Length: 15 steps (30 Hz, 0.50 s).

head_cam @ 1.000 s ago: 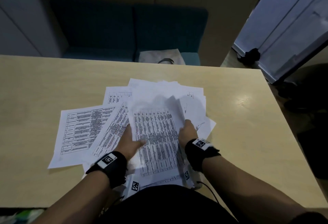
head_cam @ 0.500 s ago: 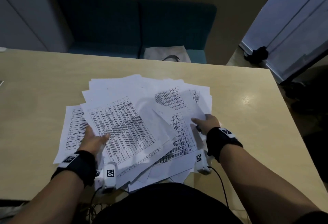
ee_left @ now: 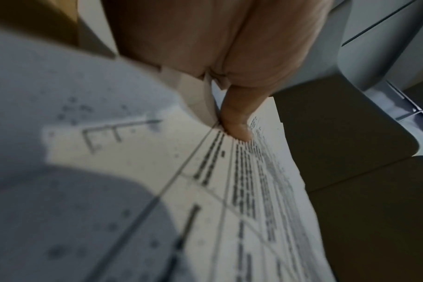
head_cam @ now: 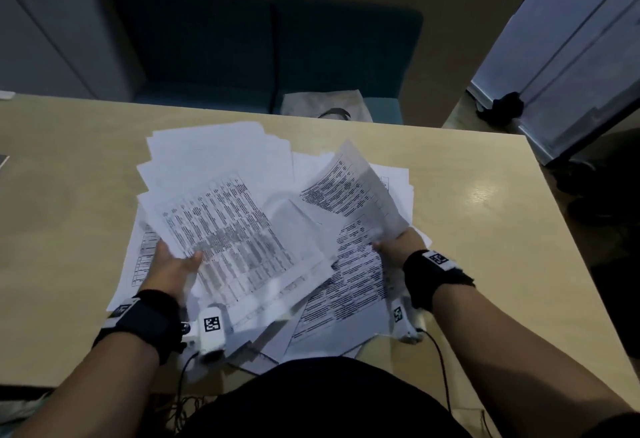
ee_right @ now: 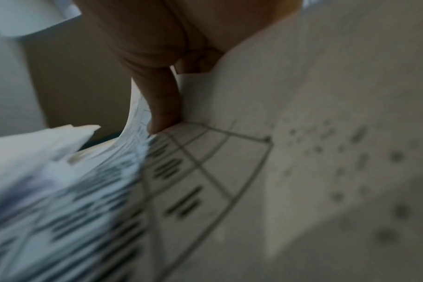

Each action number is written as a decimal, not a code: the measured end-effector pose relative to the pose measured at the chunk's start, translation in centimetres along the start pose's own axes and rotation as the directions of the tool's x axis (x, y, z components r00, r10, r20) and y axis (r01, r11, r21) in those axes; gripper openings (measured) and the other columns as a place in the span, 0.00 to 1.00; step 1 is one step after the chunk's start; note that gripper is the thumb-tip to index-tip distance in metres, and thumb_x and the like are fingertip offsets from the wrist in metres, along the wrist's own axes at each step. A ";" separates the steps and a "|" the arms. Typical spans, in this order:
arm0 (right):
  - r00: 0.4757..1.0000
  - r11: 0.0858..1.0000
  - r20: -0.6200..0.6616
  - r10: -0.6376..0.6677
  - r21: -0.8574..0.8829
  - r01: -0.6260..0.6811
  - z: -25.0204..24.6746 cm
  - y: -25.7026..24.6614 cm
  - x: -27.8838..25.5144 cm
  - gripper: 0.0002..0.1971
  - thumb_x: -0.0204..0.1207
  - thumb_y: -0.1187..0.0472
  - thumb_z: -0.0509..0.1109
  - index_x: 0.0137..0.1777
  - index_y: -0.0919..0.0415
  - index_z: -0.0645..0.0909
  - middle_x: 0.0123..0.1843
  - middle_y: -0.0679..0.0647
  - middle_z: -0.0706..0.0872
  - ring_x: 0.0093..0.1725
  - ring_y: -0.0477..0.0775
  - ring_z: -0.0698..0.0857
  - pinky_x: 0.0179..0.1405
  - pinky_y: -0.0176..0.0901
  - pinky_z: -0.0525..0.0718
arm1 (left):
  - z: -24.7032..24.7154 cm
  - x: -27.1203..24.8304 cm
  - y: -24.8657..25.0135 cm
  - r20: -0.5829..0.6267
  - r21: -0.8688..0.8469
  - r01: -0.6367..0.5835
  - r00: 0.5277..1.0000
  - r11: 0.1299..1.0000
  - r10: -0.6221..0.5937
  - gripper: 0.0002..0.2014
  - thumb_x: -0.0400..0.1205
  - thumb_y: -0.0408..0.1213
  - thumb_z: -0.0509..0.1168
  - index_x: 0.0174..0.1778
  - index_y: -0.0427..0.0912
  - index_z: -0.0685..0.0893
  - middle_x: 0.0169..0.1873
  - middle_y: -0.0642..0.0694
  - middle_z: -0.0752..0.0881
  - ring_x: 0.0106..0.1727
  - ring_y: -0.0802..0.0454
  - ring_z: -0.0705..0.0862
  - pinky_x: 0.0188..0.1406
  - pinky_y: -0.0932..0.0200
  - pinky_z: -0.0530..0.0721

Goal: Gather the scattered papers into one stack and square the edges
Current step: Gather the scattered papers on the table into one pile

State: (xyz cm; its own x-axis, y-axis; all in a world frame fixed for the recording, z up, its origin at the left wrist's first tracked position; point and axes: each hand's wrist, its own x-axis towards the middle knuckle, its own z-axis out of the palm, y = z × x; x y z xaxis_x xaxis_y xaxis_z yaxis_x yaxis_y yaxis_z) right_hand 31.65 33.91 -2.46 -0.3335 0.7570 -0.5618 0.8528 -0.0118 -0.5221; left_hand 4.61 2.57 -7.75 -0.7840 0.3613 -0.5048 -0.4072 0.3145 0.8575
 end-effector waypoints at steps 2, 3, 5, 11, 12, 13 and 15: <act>0.999 0.999 0.029 -0.029 -0.042 0.030 -1.0 -0.2 0.6 0.17 0.71 0.54 0.77 0.56 0.62 0.83 0.50 0.57 0.86 0.47 0.56 0.83 0.45 0.43 0.81 | -1.3 0.1 0.3 -0.011 0.085 -0.027 1.000 0.996 0.028 0.34 0.81 0.29 0.71 0.81 0.47 0.64 0.80 0.45 0.72 0.80 0.39 0.70 0.77 0.36 0.67; 0.998 0.999 0.051 -0.039 -0.027 0.041 -1.3 -0.5 0.9 0.18 0.70 0.54 0.78 0.56 0.62 0.84 0.51 0.57 0.88 0.50 0.57 0.85 0.49 0.44 0.81 | -1.8 0.1 0.2 -0.006 0.107 -0.014 1.000 0.994 0.015 0.35 0.82 0.28 0.70 0.83 0.46 0.62 0.82 0.43 0.69 0.82 0.38 0.67 0.78 0.37 0.66; 0.995 0.997 0.079 -0.062 0.042 0.059 -1.2 -1.5 0.9 0.16 0.71 0.55 0.79 0.55 0.62 0.84 0.51 0.58 0.88 0.55 0.60 0.87 0.52 0.45 0.81 | -2.1 -0.4 -0.1 -0.004 0.074 0.055 0.999 0.996 -0.055 0.38 0.83 0.26 0.68 0.85 0.46 0.57 0.85 0.43 0.62 0.84 0.39 0.62 0.79 0.39 0.63; 0.994 0.991 0.097 -0.057 0.127 0.044 1.4 -5.1 0.0 0.21 0.66 0.49 0.81 0.51 0.59 0.78 0.51 0.58 0.86 0.53 0.60 0.84 0.50 0.47 0.82 | -0.2 -1.6 -1.6 0.044 -0.125 0.119 0.992 0.985 -0.115 0.39 0.83 0.17 0.62 0.86 0.48 0.56 0.86 0.42 0.58 0.84 0.40 0.62 0.79 0.46 0.64; 0.994 0.986 0.095 -0.059 0.162 0.043 1.9 -5.5 0.0 0.22 0.64 0.49 0.83 0.50 0.58 0.78 0.53 0.58 0.87 0.54 0.60 0.85 0.53 0.50 0.84 | 0.0 -1.7 -1.6 0.055 -0.142 0.134 0.990 0.981 -0.127 0.40 0.83 0.17 0.62 0.86 0.48 0.54 0.87 0.42 0.55 0.85 0.40 0.60 0.80 0.45 0.62; 0.995 0.982 0.087 -0.047 0.184 0.030 2.3 -5.8 0.1 0.23 0.62 0.48 0.84 0.50 0.57 0.78 0.55 0.59 0.88 0.53 0.60 0.85 0.55 0.52 0.85 | 0.3 -1.9 -1.6 0.057 -0.156 0.139 0.990 0.978 -0.132 0.41 0.83 0.18 0.63 0.87 0.49 0.52 0.88 0.43 0.52 0.86 0.40 0.58 0.81 0.45 0.60; 0.997 0.977 0.069 -0.043 0.210 0.028 2.6 -6.4 -0.2 0.28 0.58 0.44 0.84 0.51 0.58 0.79 0.54 0.58 0.88 0.51 0.59 0.84 0.53 0.51 0.84 | 0.5 -2.1 -1.8 0.066 -0.179 0.146 0.989 0.973 -0.136 0.43 0.82 0.18 0.63 0.87 0.49 0.49 0.88 0.43 0.48 0.86 0.40 0.56 0.82 0.44 0.58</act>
State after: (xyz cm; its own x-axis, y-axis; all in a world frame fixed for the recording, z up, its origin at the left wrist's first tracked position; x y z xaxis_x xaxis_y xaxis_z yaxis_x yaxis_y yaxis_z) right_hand 25.23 32.15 -0.69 -0.3972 0.7099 -0.5816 0.7397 -0.1275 -0.6608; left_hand 7.20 1.71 -8.25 -0.6888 0.3722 -0.6220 -0.5943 0.2015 0.7786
